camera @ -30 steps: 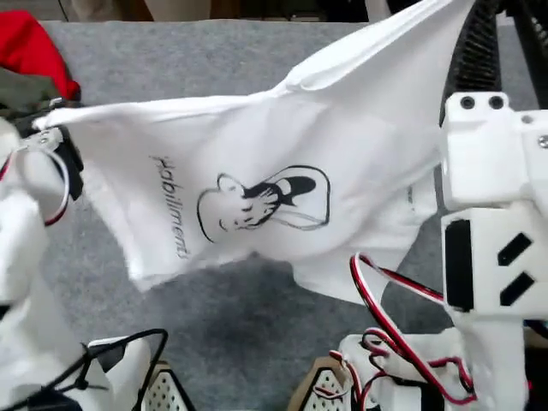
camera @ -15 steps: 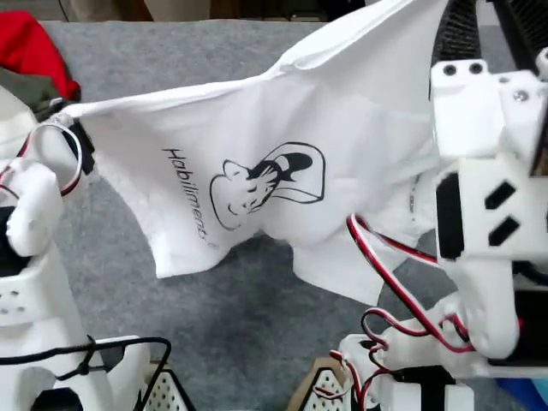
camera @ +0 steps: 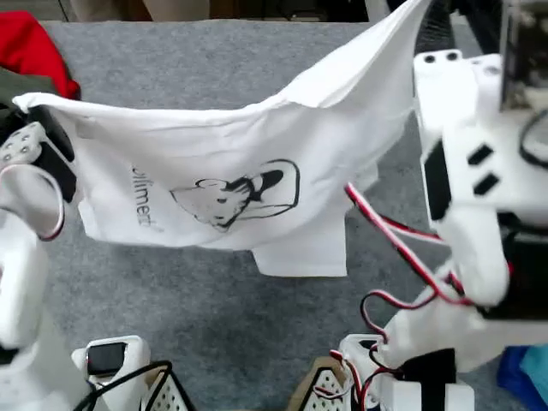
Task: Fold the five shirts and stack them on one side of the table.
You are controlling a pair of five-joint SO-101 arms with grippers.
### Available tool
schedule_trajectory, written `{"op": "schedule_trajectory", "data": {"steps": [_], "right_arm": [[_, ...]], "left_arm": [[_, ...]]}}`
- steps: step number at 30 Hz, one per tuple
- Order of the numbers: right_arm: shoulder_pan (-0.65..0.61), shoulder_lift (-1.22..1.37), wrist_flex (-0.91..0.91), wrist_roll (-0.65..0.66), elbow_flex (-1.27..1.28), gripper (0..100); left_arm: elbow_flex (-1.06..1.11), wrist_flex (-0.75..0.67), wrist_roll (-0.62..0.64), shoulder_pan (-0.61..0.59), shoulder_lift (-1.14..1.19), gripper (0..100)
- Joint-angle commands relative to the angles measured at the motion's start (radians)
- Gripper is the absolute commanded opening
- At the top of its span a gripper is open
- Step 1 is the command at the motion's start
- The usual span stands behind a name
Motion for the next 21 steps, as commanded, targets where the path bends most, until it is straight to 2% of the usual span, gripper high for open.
{"op": "schedule_trajectory", "data": {"steps": [1,9,21], "right_arm": [[0.007,0.001,-0.003,0.005,0.027,0.5],[0.015,-0.031,-0.077,0.012,-0.048,0.5],[0.008,-0.191,-0.078,0.011,-0.216,0.5]], "left_arm": [[0.028,-0.034,-0.002,-0.015,-0.008,2],[0.025,-0.011,0.005,-0.011,-0.025,2],[0.021,-0.064,0.0,-0.008,-0.366,2]]}}
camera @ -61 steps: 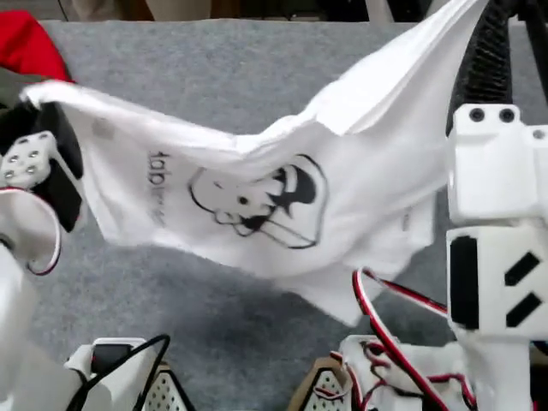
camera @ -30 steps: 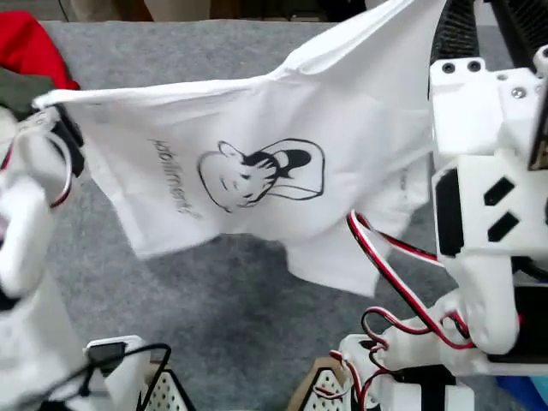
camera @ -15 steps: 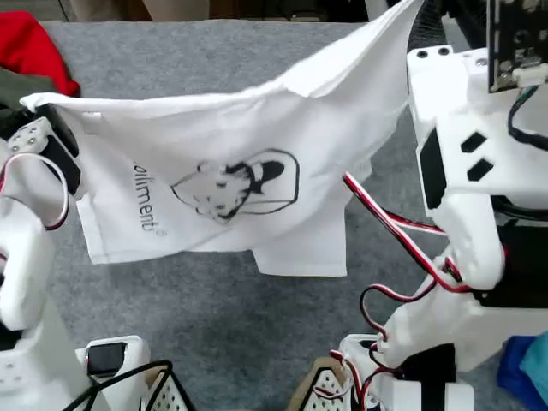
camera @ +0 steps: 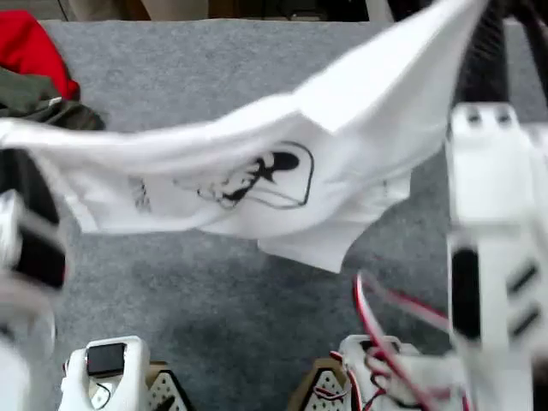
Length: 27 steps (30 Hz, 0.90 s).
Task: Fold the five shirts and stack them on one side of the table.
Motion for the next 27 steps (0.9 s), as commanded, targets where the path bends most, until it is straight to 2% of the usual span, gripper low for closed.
{"op": "schedule_trajectory", "data": {"steps": [1,10,19,22,27], "right_arm": [[0.008,-0.076,-0.029,0.011,-0.036,0.5],[0.015,-0.197,-0.109,0.011,-0.035,0.5],[0.01,-0.196,-0.152,0.005,0.177,0.5],[0.008,-0.196,-0.204,0.003,0.286,0.5],[-0.021,-0.197,-0.261,0.009,0.466,0.5]], "left_arm": [[-0.002,-0.044,0.0,-0.006,-0.082,2],[0.028,-0.058,0.0,-0.008,-0.202,2],[0.276,-0.064,0.0,-0.008,-0.206,2],[0.413,-0.127,0.0,-0.006,-0.202,2],[0.694,-0.313,-0.002,-0.006,-0.208,2]]}}
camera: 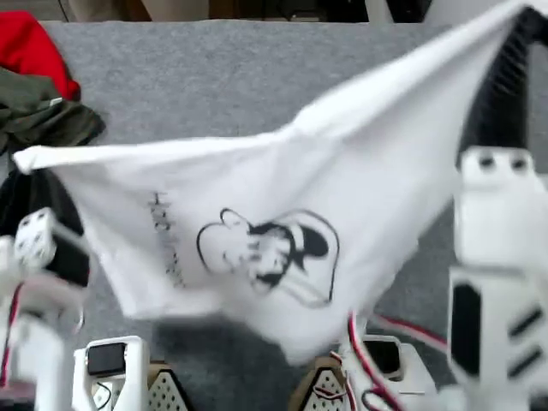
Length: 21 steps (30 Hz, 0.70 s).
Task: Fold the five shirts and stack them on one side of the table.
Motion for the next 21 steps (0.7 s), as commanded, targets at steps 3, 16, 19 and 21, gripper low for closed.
{"op": "schedule_trajectory", "data": {"steps": [3,16,19,21], "right_arm": [[-0.045,-0.001,-0.048,0.031,0.188,0.5],[-0.056,-0.002,-0.281,0.117,0.794,0.5],[-0.056,-0.002,-0.324,0.115,0.892,0.5],[-0.056,-0.002,-0.324,0.115,0.935,0.5]], "left_arm": [[0.278,-0.201,-0.003,-0.008,0.005,2],[0.552,-0.416,-0.055,-0.005,0.007,2],[0.586,-0.42,-0.086,-0.005,0.007,2],[0.606,-0.414,-0.109,-0.003,0.007,2]]}}
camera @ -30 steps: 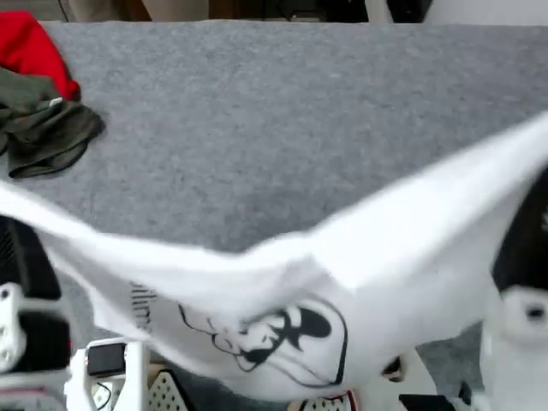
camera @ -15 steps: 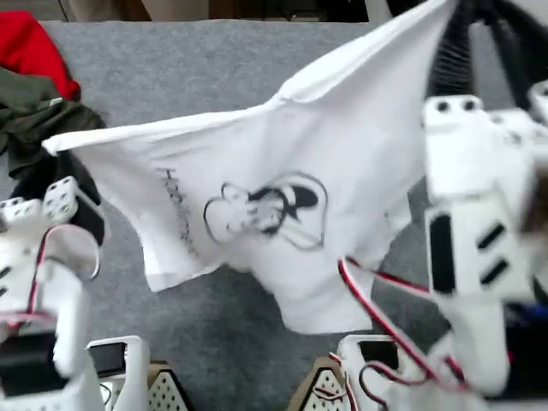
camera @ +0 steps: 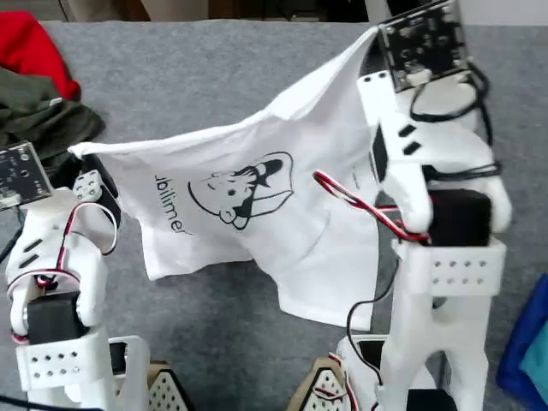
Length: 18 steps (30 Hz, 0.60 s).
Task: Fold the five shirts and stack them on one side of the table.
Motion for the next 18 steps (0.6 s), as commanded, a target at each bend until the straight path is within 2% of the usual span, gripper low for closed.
{"op": "schedule_trajectory", "data": {"steps": [1,6,11,18], "right_arm": [[-0.013,-0.012,-0.034,0.006,0.062,0.5],[-0.013,-0.012,0.0,0.006,0.084,0.5],[0.001,-0.018,0.083,0.0,0.038,0.5],[0.162,-0.019,0.061,-0.046,-0.09,0.5]], "left_arm": [[0.023,-0.015,-0.035,-0.003,-0.008,2],[0.075,-0.003,-0.072,0.035,-0.013,2],[0.075,0.072,-0.081,0.147,-0.015,2],[0.08,-0.058,-0.077,0.244,-0.008,2]]}}
